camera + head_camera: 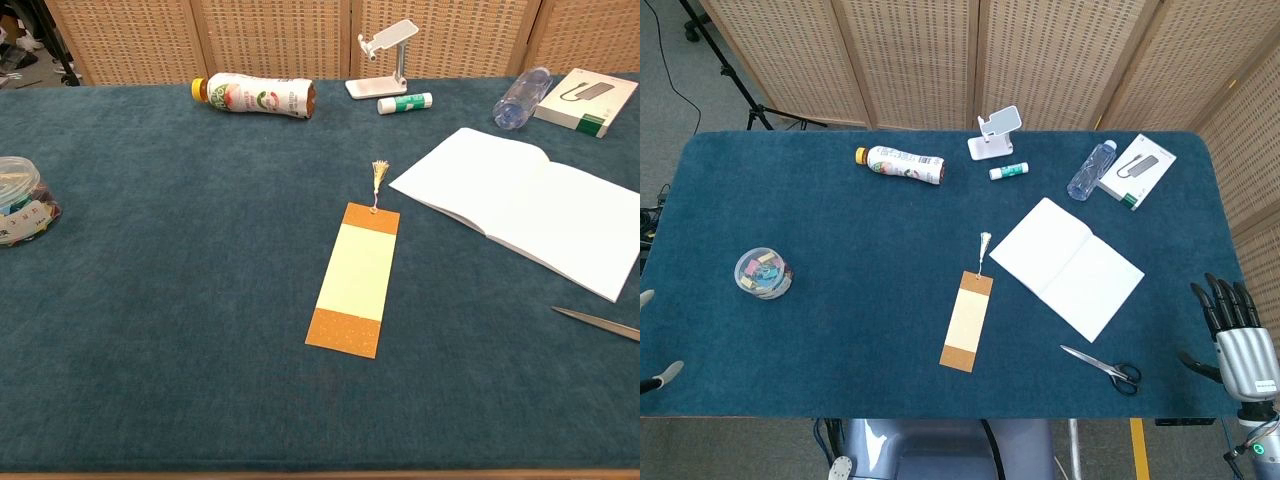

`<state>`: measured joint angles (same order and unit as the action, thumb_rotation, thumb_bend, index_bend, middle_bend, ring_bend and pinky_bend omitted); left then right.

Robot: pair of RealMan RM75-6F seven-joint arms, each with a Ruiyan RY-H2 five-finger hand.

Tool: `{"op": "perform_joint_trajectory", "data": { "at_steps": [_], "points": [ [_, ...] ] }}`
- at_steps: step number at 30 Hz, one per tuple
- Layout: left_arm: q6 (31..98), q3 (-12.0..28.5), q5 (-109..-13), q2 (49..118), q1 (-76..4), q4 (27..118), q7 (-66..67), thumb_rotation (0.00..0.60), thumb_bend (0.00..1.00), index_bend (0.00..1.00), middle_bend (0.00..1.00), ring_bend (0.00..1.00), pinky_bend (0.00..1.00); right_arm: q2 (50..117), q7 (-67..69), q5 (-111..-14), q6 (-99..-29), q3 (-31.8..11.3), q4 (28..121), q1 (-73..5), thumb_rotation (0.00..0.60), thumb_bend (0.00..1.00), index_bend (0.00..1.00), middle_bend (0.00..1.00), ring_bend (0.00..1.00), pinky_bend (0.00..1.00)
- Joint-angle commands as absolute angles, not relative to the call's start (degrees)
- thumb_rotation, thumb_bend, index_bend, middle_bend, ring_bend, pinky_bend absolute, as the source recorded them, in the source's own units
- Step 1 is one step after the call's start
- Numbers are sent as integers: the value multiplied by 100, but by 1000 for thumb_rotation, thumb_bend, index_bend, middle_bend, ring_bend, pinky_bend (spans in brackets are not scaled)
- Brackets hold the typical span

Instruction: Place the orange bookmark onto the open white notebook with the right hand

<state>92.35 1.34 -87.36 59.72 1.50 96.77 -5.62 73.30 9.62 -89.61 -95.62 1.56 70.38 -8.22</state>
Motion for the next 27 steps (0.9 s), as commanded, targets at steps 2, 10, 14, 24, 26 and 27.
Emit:
{"op": "perform_joint_trajectory", "data": {
  "at_steps": [2,10,14,24,26,27],
  "points": [
    [9209,121,-8754,5960,146,9661,-589,600,0,0,0,0,0,7336,990,-9031,-9493,139,7001,-823,600,0,0,0,0,0],
    [9117,100,-8786,5958,110,9695,-531,600,0,0,0,0,0,6845,942,-9878,-9004,163,7596,-1492,600,0,0,0,0,0],
    [9061,88,-8786,5973,89,9726,-465,600,0,0,0,0,0,6336,881,-10184,-8244,134,8403,-2107,600,0,38,0,0,0],
    [9002,123,-8712,6009,58,9777,-338,600,0,0,0,0,0,6254,-124,-10010,-5146,-453,9719,-4155,600,75,240,0,0,0],
    [8974,126,-8701,5997,45,9797,-327,600,0,0,0,0,0,6682,-710,-9564,-4381,-697,9636,-4587,600,98,249,0,0,0],
    [8969,128,-8690,5988,46,9808,-326,600,0,0,0,0,0,6808,-893,-9387,-4204,-758,9609,-4679,600,102,251,0,0,0]
  ]
}}
